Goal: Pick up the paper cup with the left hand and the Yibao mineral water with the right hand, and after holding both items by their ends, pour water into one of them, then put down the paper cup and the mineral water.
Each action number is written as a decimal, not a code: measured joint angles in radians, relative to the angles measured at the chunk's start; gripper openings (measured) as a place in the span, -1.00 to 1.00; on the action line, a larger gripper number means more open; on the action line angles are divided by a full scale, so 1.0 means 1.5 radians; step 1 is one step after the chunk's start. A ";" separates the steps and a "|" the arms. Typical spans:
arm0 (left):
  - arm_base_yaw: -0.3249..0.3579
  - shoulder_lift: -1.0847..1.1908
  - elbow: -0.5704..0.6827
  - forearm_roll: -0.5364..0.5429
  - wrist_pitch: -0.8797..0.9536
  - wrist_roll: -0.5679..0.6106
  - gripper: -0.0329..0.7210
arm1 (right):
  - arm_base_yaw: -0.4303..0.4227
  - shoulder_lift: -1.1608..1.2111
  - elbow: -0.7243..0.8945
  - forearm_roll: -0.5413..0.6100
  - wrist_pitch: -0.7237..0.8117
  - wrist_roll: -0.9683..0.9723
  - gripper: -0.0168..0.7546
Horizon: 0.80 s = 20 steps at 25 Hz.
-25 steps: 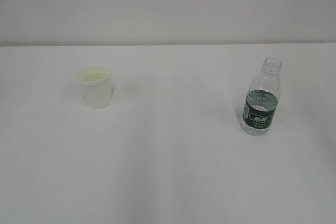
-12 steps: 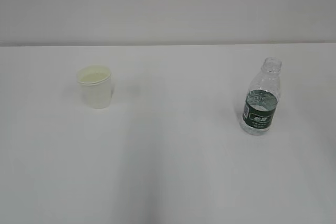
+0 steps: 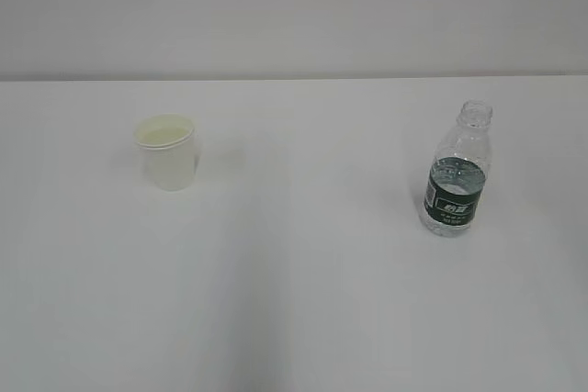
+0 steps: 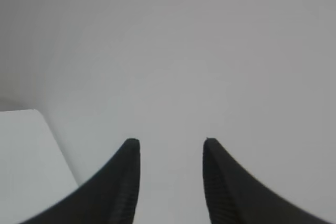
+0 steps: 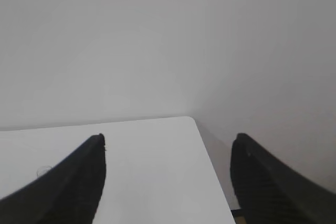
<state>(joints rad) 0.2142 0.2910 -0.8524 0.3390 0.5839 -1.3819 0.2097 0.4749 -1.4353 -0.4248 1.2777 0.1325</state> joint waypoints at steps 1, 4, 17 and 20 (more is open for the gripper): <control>0.000 0.000 0.002 0.000 0.011 0.009 -0.15 | 0.000 -0.005 0.000 0.000 0.000 0.000 0.49; -0.007 0.000 0.004 -0.009 0.038 0.074 -0.15 | 0.000 -0.023 0.000 0.003 0.000 -0.003 0.48; -0.030 -0.021 0.006 -0.196 0.129 0.621 -0.15 | 0.000 -0.107 0.067 0.072 0.001 -0.026 0.48; -0.030 -0.044 0.006 -0.240 0.143 0.719 -0.18 | 0.000 -0.133 0.084 0.093 0.001 -0.036 0.48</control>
<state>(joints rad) 0.1698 0.2254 -0.8439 -0.0211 0.7981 -0.3038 0.2097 0.2750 -1.3097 -0.2860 1.2798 0.0785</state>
